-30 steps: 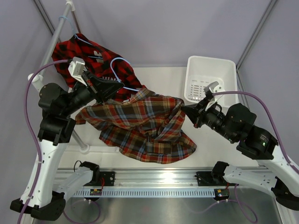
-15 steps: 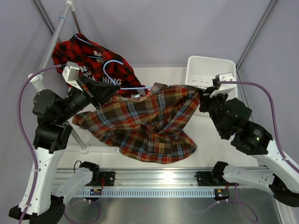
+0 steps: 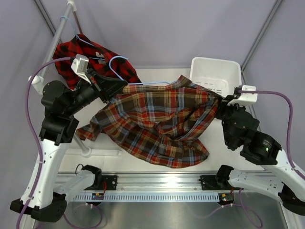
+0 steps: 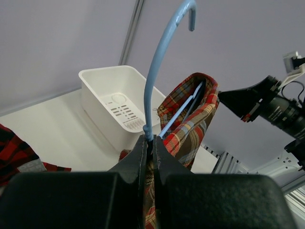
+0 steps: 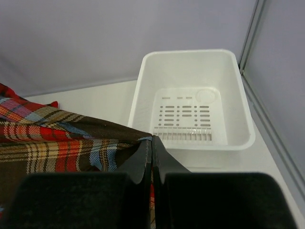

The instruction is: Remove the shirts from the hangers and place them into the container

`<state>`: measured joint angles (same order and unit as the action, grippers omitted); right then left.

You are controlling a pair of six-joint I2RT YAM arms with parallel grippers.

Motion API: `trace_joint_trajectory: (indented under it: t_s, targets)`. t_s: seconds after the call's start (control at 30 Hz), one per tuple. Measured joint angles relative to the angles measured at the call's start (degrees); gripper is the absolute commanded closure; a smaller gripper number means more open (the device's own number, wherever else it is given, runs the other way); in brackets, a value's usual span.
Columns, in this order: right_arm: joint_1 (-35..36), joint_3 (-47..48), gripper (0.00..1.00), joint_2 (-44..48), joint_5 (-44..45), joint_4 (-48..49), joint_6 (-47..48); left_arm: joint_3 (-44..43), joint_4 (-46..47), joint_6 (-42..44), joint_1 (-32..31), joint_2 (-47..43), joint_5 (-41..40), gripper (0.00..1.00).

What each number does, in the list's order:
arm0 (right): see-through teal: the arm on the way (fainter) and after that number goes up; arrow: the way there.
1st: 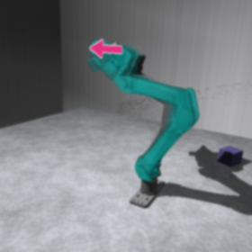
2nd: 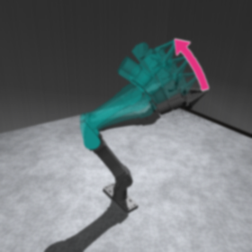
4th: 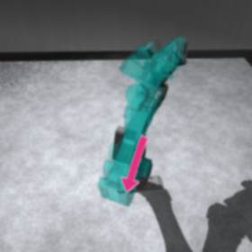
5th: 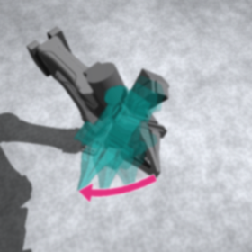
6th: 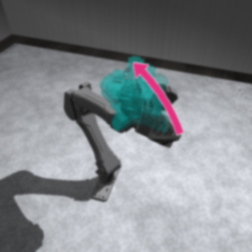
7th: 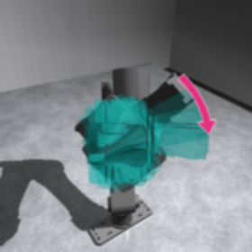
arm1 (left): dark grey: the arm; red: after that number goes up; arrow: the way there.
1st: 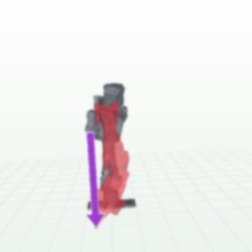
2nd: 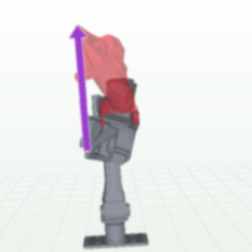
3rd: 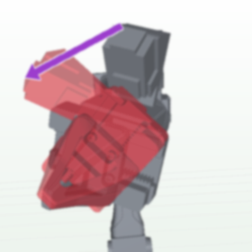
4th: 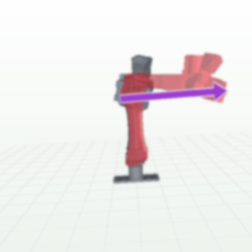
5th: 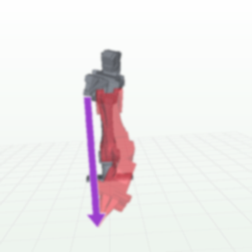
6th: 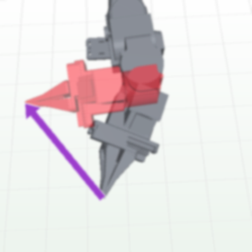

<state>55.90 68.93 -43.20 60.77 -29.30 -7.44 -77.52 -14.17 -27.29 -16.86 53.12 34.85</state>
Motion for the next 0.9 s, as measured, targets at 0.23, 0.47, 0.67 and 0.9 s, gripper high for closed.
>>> trace_joint_trajectory:
  t_s: [0.23, 0.47, 0.67, 0.9]
  targets:
    - [0.22, -1.88, 1.0, -0.17, 2.32, -8.5, -12.98, -6.16, -2.25, 0.07, -0.13, 2.84, 0.24, 1.0]
    - [0.17, -3.76, 1.0, 2.43, 3.17, -8.17, -13.11, -7.5, -2.86, -0.28, -0.13, 3.32, -0.07, 1.0]
    - [-0.92, -5.57, 1.0, -4.59, -14.01, -2.51, -5.55, -7.54, 2.34, -2.27, 0.94, 4.42, 1.51, 1.0]
    - [-0.9, 1.53, 1.0, -27.15, -31.45, 1.68, -3.37, -7.52, 6.36, -3.65, 1.25, 6.49, 7.06, 1.0]
